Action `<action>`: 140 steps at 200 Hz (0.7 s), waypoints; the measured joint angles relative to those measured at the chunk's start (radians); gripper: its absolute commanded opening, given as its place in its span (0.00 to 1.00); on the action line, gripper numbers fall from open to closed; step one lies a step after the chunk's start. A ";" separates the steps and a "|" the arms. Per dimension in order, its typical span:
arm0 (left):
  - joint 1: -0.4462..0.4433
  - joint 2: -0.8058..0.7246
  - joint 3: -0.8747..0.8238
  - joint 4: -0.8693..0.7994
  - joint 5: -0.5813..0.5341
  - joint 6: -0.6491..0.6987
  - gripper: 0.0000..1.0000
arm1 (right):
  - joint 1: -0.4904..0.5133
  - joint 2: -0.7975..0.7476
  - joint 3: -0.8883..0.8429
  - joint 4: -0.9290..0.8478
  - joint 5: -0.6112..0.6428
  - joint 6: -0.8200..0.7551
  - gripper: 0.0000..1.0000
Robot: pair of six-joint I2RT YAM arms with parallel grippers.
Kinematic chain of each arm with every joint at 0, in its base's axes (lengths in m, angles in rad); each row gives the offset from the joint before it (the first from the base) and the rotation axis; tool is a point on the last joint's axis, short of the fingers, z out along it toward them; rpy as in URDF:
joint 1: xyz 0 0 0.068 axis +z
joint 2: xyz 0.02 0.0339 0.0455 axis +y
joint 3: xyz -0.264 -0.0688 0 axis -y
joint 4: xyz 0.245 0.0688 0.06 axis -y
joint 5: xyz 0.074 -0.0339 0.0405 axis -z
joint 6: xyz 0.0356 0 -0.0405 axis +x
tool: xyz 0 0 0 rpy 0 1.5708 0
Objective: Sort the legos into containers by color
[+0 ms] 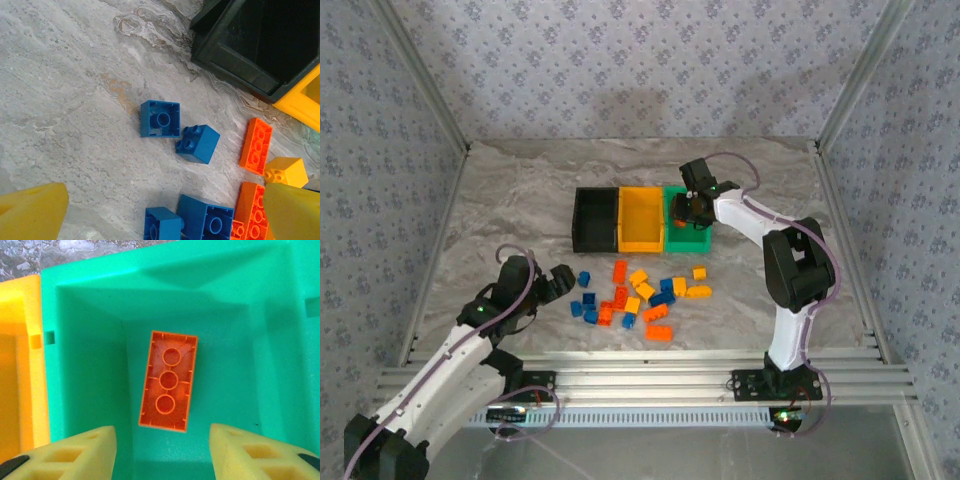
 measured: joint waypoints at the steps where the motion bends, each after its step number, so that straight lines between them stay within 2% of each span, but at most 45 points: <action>1: 0.000 0.000 0.000 -0.001 0.000 0.000 0.99 | 0.000 0.000 0.000 0.000 0.000 -0.001 0.62; 37: 0.009 0.024 0.000 0.002 -0.007 -0.006 0.90 | 0.004 -0.028 -0.013 0.012 0.005 0.010 0.68; 54: 0.019 0.087 0.001 0.040 -0.005 -0.001 0.81 | 0.016 -0.097 -0.061 0.022 0.016 0.012 0.68; 69: 0.032 0.173 0.005 0.096 -0.002 0.005 0.78 | 0.036 -0.164 -0.097 0.028 0.022 0.012 0.68; 99: 0.054 0.367 0.010 0.245 0.006 0.005 0.76 | 0.075 -0.279 -0.160 0.051 0.027 0.012 0.67; 140: 0.059 0.505 0.041 0.354 -0.002 0.009 0.72 | 0.072 -0.366 -0.262 0.067 0.031 0.012 0.67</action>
